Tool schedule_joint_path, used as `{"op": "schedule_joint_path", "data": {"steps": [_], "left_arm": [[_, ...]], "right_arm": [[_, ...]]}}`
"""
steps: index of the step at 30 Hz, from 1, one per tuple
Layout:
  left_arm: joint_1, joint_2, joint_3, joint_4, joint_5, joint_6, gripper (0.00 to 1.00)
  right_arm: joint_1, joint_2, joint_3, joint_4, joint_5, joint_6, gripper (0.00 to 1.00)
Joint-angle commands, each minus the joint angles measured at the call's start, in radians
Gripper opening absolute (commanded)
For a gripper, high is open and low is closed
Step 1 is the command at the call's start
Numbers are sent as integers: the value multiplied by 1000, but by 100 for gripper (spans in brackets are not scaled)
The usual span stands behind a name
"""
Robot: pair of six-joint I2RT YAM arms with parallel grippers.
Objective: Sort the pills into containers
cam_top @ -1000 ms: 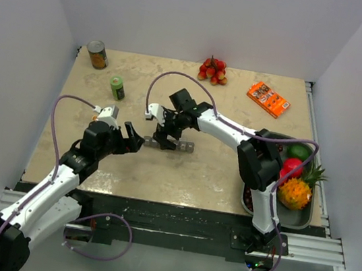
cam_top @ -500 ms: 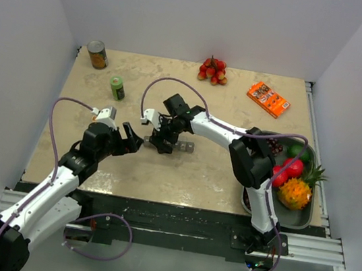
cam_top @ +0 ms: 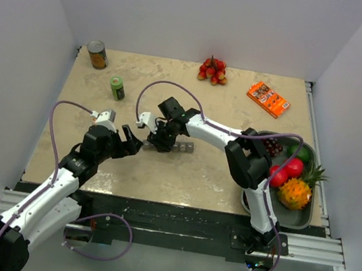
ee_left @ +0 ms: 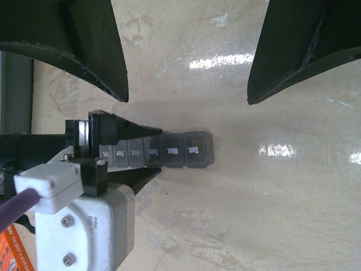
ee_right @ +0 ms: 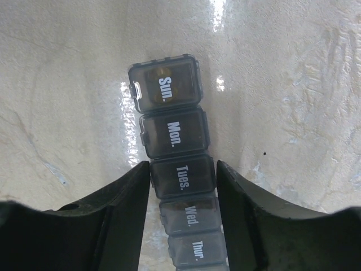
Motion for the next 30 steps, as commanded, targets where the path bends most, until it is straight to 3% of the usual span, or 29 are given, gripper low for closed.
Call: {"op": "schedule_joint_path", "data": {"steps": [1, 7, 10, 17, 30], "left_arm": [[6, -1, -20, 48, 10, -34, 89], [6, -9, -31, 57, 36, -28, 90], [6, -9, -45, 87, 82, 27, 90], [6, 8, -143, 289, 260, 79, 89], [6, 143, -270, 769, 446, -232, 89]], "right_arm": [[1, -4, 37, 15, 19, 4, 46], [1, -25, 24, 5, 10, -15, 24], [0, -61, 14, -17, -31, -38, 20], [-34, -195, -75, -60, -148, -117, 15], [-73, -368, -301, 6, -280, -190, 14]]}}
